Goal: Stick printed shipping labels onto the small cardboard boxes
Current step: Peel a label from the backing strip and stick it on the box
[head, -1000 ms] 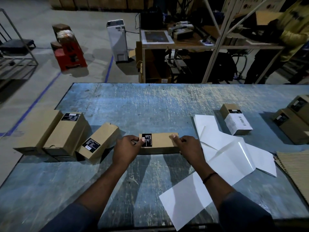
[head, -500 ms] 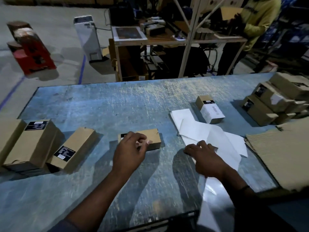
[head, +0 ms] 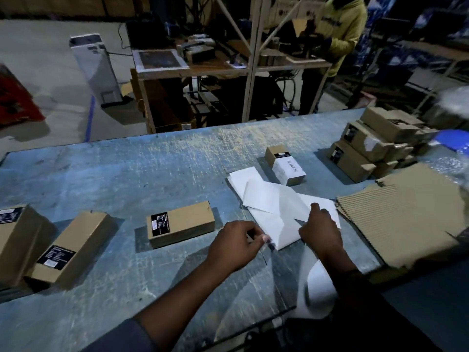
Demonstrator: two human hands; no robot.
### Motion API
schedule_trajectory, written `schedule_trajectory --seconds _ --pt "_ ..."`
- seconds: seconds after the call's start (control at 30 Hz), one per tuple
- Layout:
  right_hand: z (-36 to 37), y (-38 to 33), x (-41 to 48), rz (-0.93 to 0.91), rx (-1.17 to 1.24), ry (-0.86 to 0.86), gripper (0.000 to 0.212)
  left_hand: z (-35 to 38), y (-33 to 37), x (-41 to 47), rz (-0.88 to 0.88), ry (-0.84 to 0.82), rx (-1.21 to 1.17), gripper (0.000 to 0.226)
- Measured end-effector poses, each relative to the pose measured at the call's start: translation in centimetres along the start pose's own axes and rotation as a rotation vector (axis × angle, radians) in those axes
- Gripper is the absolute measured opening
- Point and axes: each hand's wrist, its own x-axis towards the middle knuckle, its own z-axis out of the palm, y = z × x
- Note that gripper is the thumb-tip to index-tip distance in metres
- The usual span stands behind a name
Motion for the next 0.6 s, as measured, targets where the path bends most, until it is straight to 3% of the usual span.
schedule_trajectory --seconds 0.17,0.27,0.33,0.43,0.53,0.6 --pt "-2.9 -1.4 0.8 0.123 0.718 -0.132 0.038 0.7 0.6 1.6 -0.23 -0.099 -0.195 0.026" --pt "-4.5 -1.8 0.1 0.157 1.155 -0.381 0.037 0.2 2.1 2.4 -0.601 -0.25 -0.674 0.045" --pt "-5.2 -1.5 -0.7 0.148 1.23 -0.546 0.045 0.0 2.8 3.0 -0.775 -0.31 -1.0 0.051" --pt "-4.4 -0.9 -2.0 0.07 1.298 -0.667 0.043 0.0 2.8 4.1 -0.838 -0.289 -1.203 0.049" --pt "-2.8 -0.8 -3.6 0.045 1.28 -0.592 0.042 0.4 2.0 5.2 -0.841 -0.18 -1.241 0.044" --pt "-1.4 -0.3 -4.1 -0.108 1.174 -0.45 0.048 0.7 1.7 5.6 -0.834 -0.141 -1.17 0.049"
